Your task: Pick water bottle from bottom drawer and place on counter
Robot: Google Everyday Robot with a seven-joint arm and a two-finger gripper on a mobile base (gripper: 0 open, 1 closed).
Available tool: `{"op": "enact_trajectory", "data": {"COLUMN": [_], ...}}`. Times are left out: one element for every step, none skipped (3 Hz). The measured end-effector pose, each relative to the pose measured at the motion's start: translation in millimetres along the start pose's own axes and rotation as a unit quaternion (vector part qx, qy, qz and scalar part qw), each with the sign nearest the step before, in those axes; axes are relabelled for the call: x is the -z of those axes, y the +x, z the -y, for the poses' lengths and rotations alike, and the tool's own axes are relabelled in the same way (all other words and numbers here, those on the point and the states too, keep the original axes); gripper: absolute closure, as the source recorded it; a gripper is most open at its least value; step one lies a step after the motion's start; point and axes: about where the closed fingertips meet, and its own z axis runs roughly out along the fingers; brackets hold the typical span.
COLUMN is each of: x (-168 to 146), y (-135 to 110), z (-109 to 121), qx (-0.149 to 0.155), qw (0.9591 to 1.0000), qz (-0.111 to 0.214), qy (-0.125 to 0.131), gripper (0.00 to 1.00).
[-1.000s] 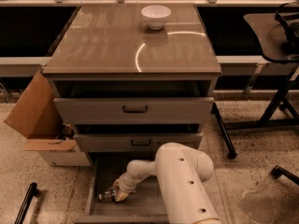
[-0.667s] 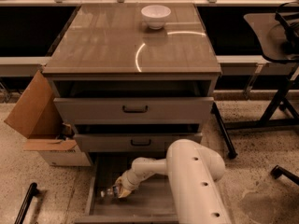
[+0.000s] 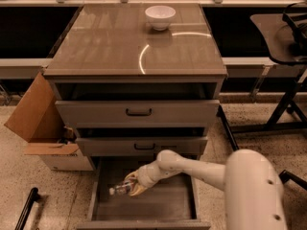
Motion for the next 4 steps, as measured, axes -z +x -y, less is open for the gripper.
{"op": "enact_trajectory", "data": {"x": [84.6, 84.7, 99.3, 145.0], "y": [-5.2, -5.3, -18.3, -49.0], "z": [-11.2, -11.2, -10.8, -9.8], "qx": [0.037, 0.037, 0.054, 0.086], "qw": [0.9982, 0.9982, 0.9976, 0.9953], "qz": [0.044, 0.044, 0.036, 0.005], "qy": [0.018, 0.018, 0.024, 0.046], "gripper": [1.00, 1.00, 1.00, 1.00]}}
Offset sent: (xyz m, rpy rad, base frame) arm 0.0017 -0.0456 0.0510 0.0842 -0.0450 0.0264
